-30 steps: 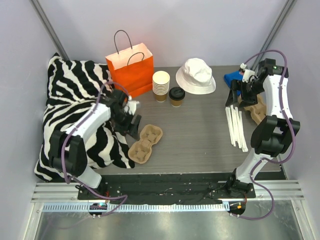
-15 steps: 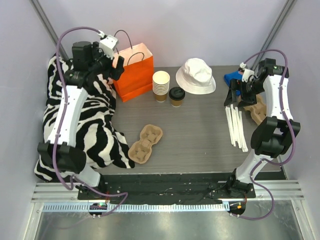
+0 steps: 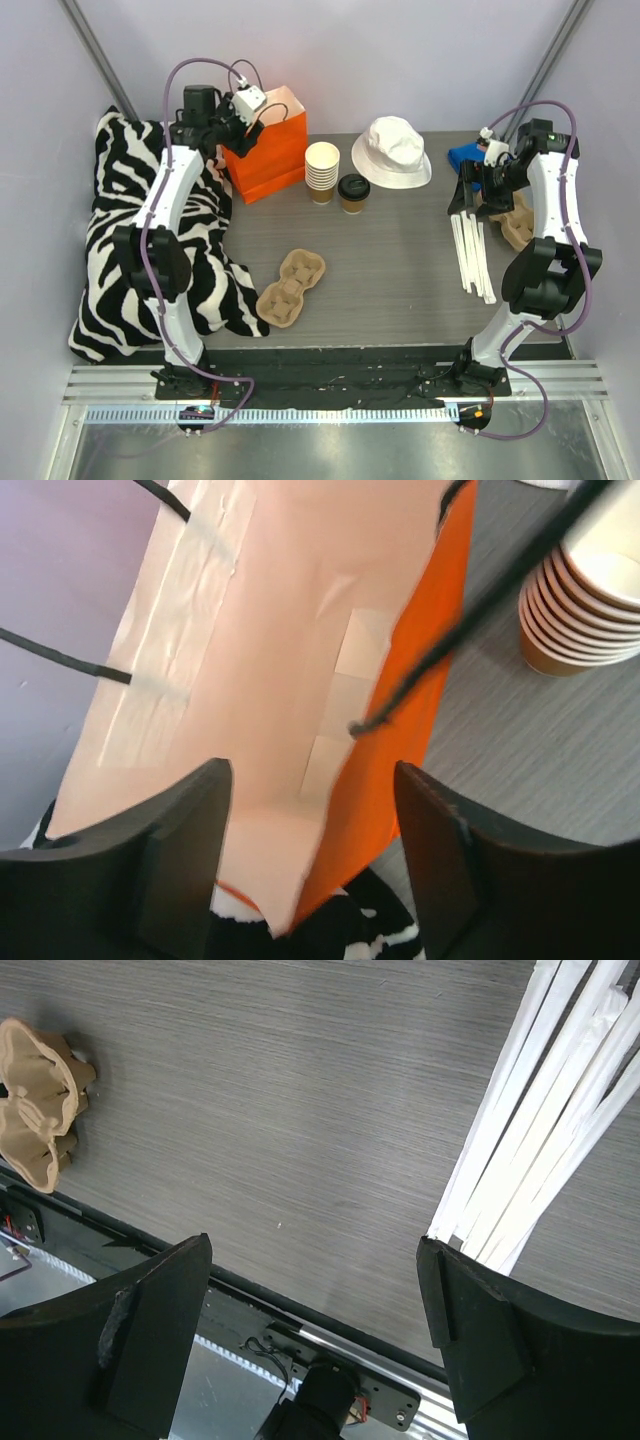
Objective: Pack the takeout coffee
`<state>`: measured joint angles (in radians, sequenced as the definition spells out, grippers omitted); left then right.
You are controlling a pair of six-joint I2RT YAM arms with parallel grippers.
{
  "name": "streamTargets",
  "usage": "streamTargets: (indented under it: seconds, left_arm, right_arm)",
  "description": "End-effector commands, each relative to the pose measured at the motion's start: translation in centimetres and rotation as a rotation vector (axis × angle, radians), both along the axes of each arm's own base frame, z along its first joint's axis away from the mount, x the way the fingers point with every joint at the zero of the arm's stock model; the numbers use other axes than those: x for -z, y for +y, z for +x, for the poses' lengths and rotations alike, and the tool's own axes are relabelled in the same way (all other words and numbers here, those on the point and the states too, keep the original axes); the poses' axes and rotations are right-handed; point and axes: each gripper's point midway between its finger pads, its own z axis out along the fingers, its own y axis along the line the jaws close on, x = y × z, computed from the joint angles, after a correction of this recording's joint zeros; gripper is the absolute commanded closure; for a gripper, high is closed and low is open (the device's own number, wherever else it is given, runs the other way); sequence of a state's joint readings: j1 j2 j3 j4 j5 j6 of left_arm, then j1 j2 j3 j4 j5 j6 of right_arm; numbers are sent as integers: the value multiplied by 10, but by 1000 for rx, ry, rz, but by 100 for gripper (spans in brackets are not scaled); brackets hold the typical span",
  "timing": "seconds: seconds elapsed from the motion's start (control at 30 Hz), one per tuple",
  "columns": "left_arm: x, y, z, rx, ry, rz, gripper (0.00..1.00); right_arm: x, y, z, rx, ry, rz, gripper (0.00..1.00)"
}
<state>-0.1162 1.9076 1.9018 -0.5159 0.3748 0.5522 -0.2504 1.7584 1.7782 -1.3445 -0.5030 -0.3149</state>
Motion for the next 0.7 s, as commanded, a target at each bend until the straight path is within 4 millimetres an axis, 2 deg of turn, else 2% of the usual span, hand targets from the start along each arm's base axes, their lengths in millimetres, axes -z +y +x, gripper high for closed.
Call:
streamTargets:
  seconds: [0.0,0.2,0.23,0.33,0.4,0.43,0.47,0.53,0.6,0.63,0.67]
  left_arm:
    - [-9,4,12,35,-59,67,37]
    - [3,20,14,-2,-12,78,67]
    - [3,23,13,-9,-7,74,76]
    - [-11,38,14,-53,-20,50,84]
    - [-32,55,18,-109,-56,5,92]
    - [-44,63,19,-132,-77,-13,100]
    - [-63,78,21,-169,-122,-33,100]
    - [-93,89,16,-198,-176,-88,100]
    - [-123,89,11,-195,-245,-130,100]
    - [-148,86,-1,-185,-292,-159,100]
    - [-159,82,-5,-167,-321,-175,100]
  right_arm:
    - [-13,4,-6,-5,-38,-3,7]
    - [-15,3,-5,-2,-43,-8,7]
    - [-15,3,-5,-1,-45,-7,7]
    - [-17,4,-5,-3,-49,-8,8]
    - [-20,3,-5,-1,-59,-9,7]
    - [-21,4,-5,-1,-63,-8,8]
    - [-22,4,-5,-2,-67,-9,8]
    - [-27,4,-3,0,-83,-11,7]
    - [-33,3,-1,4,-101,-15,7]
    - [-36,3,-1,5,-107,-16,7]
    - [-37,4,-1,3,-114,-13,7]
